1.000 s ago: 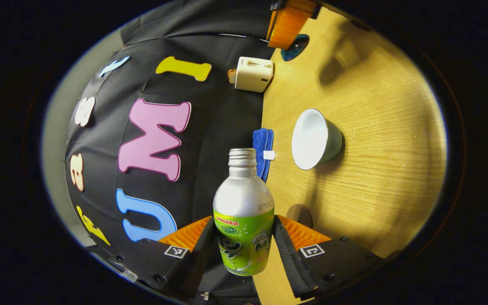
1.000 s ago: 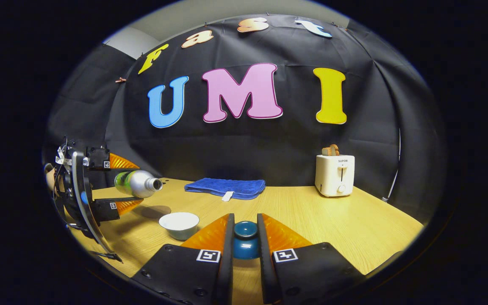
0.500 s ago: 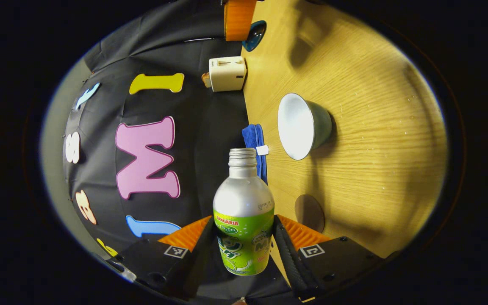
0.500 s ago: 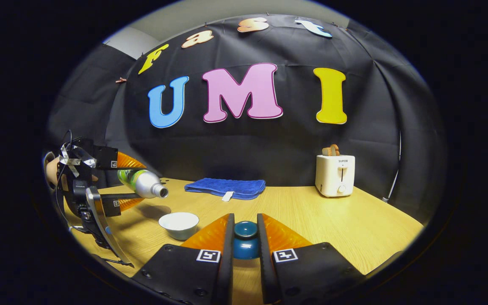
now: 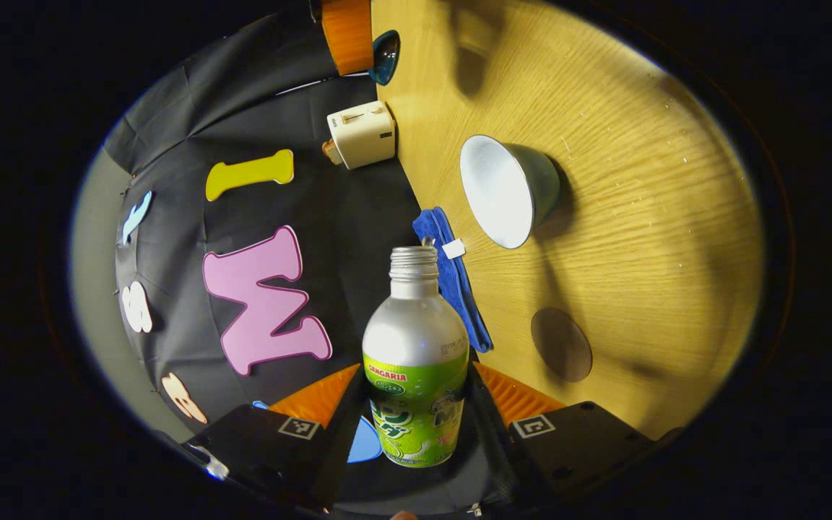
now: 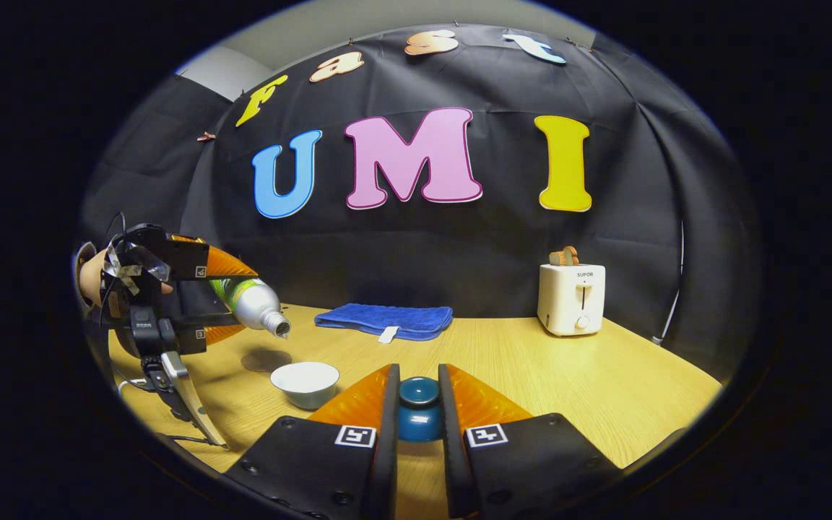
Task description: Open the teacup lid with one hand, grasp the water bottle and pour water into the teacup with the other hand; after pouring, place the water bottle on the coaster and then close the teacup lid.
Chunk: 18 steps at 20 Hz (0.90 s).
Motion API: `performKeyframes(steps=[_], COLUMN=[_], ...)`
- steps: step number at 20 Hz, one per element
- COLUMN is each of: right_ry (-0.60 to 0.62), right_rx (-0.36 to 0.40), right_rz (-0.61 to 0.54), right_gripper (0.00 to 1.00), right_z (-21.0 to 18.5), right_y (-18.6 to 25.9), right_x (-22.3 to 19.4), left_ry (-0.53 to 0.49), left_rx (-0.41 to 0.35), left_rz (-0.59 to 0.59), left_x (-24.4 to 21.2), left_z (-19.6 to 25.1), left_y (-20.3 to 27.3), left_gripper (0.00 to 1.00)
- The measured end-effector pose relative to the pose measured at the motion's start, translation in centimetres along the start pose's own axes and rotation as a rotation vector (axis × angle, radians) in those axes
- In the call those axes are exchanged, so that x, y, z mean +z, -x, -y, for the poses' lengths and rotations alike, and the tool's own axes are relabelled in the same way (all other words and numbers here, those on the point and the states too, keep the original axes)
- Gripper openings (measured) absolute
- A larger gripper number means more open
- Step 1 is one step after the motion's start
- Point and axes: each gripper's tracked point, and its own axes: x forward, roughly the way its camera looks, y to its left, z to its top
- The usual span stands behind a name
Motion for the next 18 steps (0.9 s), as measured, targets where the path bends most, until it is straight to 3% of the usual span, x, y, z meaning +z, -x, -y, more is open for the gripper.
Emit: performKeyframes(steps=[18], right_ry=[0.000], right_rx=[0.001], right_rz=[0.000], right_gripper=[0.30], right_z=[0.0], right_y=[0.0], right_x=[0.0], left_ry=[-0.258], left_rx=[0.118], left_rz=[0.034], left_x=[0.4], left_z=[-2.6], left_y=[0.1], left_gripper=[0.82])
